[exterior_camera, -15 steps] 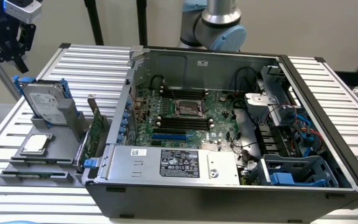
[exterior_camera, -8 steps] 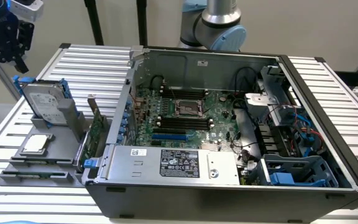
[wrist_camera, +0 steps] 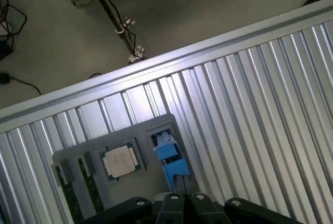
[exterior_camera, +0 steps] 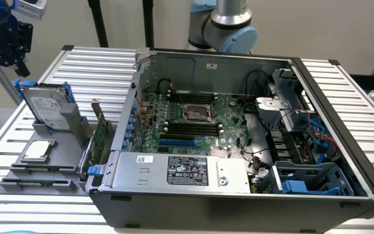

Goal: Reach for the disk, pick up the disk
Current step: 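Reach for the disk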

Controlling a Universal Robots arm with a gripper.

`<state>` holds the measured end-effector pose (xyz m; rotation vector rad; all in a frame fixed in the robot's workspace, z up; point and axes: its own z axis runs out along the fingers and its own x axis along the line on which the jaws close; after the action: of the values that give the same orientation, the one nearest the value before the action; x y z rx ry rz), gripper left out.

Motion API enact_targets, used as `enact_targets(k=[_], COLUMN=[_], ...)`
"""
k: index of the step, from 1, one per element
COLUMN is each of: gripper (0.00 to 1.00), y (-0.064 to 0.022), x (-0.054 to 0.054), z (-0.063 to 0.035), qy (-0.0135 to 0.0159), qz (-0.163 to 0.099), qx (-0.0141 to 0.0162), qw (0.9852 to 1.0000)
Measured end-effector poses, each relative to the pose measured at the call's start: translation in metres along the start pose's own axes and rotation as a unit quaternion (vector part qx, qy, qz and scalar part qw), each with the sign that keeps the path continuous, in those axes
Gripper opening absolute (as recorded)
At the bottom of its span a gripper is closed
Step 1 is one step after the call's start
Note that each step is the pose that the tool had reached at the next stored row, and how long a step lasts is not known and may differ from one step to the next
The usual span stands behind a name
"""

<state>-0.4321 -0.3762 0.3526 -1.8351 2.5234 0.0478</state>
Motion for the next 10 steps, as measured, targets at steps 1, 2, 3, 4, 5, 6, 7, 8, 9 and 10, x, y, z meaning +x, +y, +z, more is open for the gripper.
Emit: enact_targets(k=[1,2,3,4,5,6,7,8,9,10], gripper=[0.11,0.11,0.11,0.11,0.11,0.11,0.11,0.11,0.11,0.11], y=[0.0,0.0,0.0,0.0,0.0,0.0,0.0,0.0001,0.0,-0.0001], x=[0.0,0.0,0.0,0.0,0.0,0.0001,0.0001,0.0001,0.0,0.0001], z=[0.0002,0.0005,0.0008,0.001,0.0012,0.0014,0.0016,0.0017,0.0019,0.0021], qy=[0.0001,0.0003,0.0004,0.0005,0.0006,0.0007,0.0008,0.001,0.001,0.0012], qz=[-0.009,-0.018,-0.027,-0.037,-0.045,-0.054,-0.063,-0.073,-0.082,-0.091], qx=[-0.0003,-0.0006,-0.001,-0.0013,-0.0016,-0.0019,-0.0023,-0.0026,-0.0029,-0.0033], qw=[1.0,0.9998,0.9996,0.9993,0.999,0.9985,0.998,0.9974,0.9967,0.9958])
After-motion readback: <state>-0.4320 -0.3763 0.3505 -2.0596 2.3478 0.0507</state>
